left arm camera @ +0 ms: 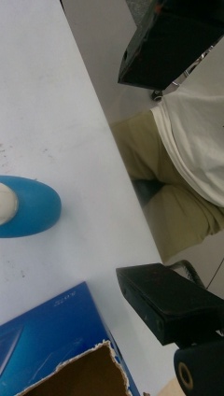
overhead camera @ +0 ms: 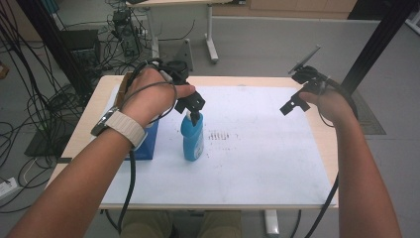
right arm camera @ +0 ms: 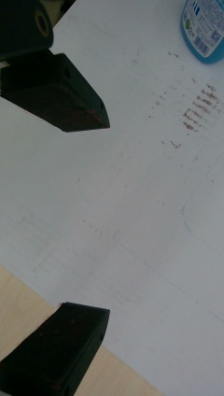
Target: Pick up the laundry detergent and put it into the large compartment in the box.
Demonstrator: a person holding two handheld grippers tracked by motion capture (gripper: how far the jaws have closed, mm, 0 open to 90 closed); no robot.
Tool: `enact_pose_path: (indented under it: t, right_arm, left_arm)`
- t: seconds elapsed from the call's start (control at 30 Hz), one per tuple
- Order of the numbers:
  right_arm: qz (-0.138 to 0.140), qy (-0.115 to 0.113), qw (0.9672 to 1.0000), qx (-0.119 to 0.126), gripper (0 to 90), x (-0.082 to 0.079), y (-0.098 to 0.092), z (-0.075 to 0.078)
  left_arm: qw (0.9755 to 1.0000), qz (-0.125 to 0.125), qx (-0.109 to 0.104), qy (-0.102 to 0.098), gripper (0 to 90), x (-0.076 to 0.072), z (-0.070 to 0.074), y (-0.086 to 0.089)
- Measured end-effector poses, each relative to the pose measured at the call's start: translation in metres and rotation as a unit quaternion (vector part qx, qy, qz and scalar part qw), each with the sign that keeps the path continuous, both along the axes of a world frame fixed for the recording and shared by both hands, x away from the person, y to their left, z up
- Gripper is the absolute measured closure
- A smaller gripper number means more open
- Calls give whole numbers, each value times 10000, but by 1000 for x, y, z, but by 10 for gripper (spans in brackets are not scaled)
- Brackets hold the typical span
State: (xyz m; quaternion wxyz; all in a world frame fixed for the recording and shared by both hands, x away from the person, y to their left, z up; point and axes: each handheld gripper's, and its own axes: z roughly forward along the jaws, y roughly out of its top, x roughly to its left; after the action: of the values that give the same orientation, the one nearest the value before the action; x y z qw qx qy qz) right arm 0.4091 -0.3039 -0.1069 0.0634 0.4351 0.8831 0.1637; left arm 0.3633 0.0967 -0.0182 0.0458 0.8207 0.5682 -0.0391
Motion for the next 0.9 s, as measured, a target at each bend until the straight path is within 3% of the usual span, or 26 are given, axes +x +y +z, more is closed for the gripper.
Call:
enact_pose_path:
  t: [0.63,0.9]
  right_arm:
    - [-18,26,10000,3,81,1,0,-2]
    - [-35,55,10000,46,81,3,-3,-5]
  left_arm:
    - [10000,-19,-33,-2,78,4,-2,1]
    - [10000,-67,-31,61,77,22,-13,-5]
